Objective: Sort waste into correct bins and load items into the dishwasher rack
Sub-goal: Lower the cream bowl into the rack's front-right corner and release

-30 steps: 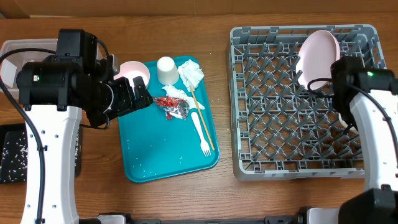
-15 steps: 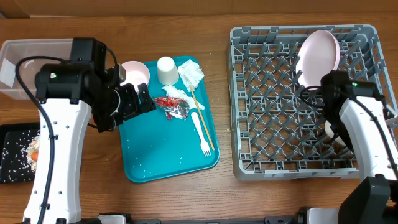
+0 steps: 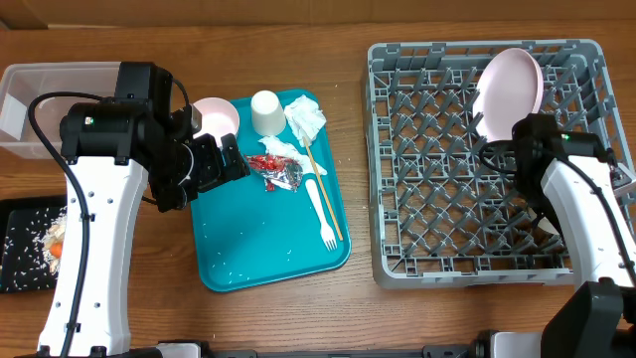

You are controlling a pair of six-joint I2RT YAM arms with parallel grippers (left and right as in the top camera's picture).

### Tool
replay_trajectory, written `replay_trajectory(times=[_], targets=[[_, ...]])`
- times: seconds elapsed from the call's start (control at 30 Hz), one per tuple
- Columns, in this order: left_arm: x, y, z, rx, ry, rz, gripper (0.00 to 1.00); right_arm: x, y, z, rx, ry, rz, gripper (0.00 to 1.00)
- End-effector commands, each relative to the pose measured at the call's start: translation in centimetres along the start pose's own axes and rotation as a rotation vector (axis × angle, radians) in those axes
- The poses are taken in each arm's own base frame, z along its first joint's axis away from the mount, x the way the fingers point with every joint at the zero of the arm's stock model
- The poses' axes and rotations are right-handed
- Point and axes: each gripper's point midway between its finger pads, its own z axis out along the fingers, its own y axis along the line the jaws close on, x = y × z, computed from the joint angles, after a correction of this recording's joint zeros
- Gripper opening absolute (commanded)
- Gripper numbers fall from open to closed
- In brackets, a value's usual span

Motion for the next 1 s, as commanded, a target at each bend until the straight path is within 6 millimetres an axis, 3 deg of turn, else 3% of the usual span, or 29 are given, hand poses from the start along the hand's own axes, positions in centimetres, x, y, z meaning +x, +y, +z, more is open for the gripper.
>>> replay_trajectory(times=[0.0, 0.03, 0.1, 0.23, 0.4, 0.47, 0.53, 0.77, 0.97], targets=[[-0.1, 0.1, 0.2, -0.011, -0.005, -0.003, 1.0, -0.1, 0.6, -0.1, -0.026, 0.0, 0.001, 0.38], [-0.3, 0.0, 0.2, -0.008, -0.01, -0.002, 1.0, 0.0, 1.1, -0.6, -0.056, 0.033, 0.014, 0.47], [-0.3, 0.0, 0.2, -0.008, -0.012, -0.001, 1.0, -0.1, 1.9, -1.5, -0.114, 0.079, 0.021, 0.48], [-0.3, 0.0, 0.2, -0.008, -0.012, -0.001, 1.0, -0.9, 4.2, -4.6, -0.298, 0.168, -0.048, 0.62], [-0.2, 0.0, 0.2, -0.01, -0.008, -0.002, 1.0, -2.1, 5.4, -8.7, -0.501, 0.278, -0.04, 0.67], [-0.1, 0.1, 0.2, -0.011, -0.004, -0.001, 1.0, -2.7, 5.5, -9.6, -0.584, 0.353, 0.012, 0.86], [0.0, 0.1, 0.2, -0.013, -0.001, -0.001, 1.0, -3.2, 5.5, -10.0, -0.681, 0.452, 0.063, 0.99], [0.0, 0.1, 0.2, -0.012, -0.001, -0.001, 1.0, -4.6, 3.4, -8.1, -0.966, 0.672, 0.063, 1.0], [-0.2, 0.0, 0.3, -0.009, -0.007, -0.003, 1.0, -4.8, 0.3, -7.5, -1.039, 0.836, 0.22, 1.0]])
